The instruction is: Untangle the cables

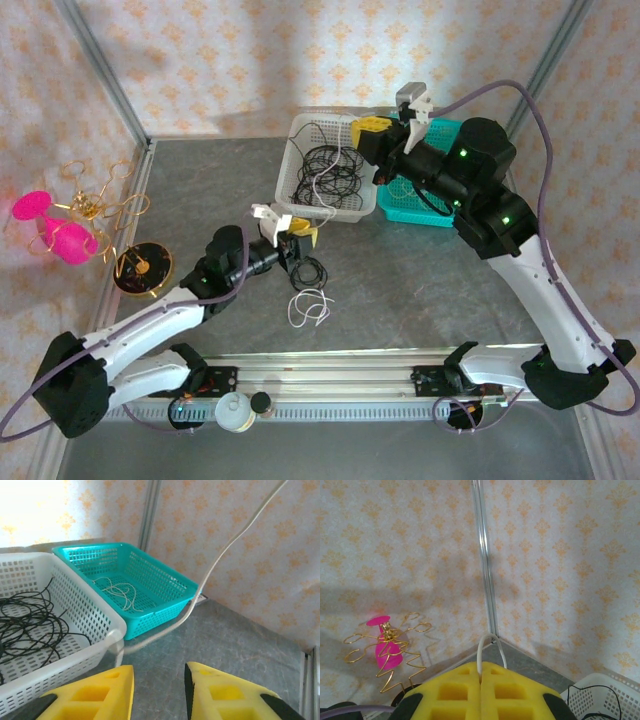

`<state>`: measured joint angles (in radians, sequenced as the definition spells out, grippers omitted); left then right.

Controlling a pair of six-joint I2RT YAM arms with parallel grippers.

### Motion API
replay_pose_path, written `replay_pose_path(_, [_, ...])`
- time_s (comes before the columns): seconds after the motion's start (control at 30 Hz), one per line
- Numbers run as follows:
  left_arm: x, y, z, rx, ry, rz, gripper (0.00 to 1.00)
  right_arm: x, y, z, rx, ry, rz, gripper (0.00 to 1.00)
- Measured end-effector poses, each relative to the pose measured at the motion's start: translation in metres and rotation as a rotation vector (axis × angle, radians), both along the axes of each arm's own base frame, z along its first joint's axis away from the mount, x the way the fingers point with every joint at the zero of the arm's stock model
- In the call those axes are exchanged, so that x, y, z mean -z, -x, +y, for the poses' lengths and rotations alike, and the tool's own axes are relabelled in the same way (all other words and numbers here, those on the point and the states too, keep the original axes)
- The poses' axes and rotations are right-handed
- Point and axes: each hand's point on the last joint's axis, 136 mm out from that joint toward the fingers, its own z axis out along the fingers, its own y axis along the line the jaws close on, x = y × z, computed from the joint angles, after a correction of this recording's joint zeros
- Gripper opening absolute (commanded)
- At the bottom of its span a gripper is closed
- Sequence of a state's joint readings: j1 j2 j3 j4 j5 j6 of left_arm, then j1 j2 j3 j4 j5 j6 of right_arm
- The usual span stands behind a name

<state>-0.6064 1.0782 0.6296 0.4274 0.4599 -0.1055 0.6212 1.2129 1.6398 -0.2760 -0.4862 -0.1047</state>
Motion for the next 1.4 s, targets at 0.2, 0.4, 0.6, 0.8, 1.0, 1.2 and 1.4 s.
replay_pose_path(0.2, [0.008,-0.003,-0.009,0.068,-0.092,-0.047,0.49,0.0,0.001,0.001,-0.009,-0.005,0.005,0.0])
replay_pose_path(0.4, [0.025,-0.019,-0.011,0.054,-0.157,-0.052,0.44,0.0,0.003,0.003,-0.026,-0.011,0.014,0.0])
replay_pose_path(0.6, [0.02,-0.035,-0.017,0.043,-0.175,-0.085,0.41,0.0,0.005,0.004,-0.037,-0.014,0.02,0.0])
replay_pose_path(0.8, [0.01,-0.043,-0.018,0.041,-0.178,-0.117,0.47,0.0,0.005,0.004,-0.04,-0.014,0.02,0.0])
replay_pose_path(1.0, [0.014,-0.04,-0.023,0.079,-0.186,-0.119,0.57,0.0,0.006,0.005,-0.048,-0.016,0.024,0.0])
replay_pose_path(1.2, [0.023,-0.045,-0.027,0.091,-0.204,-0.105,0.49,0.0,0.008,0.006,-0.059,-0.022,0.031,0.0])
replay_pose_path(1.4, [0.032,-0.053,-0.029,0.078,-0.22,-0.089,0.45,-0.001,0.009,0.006,-0.064,-0.025,0.033,0.0])
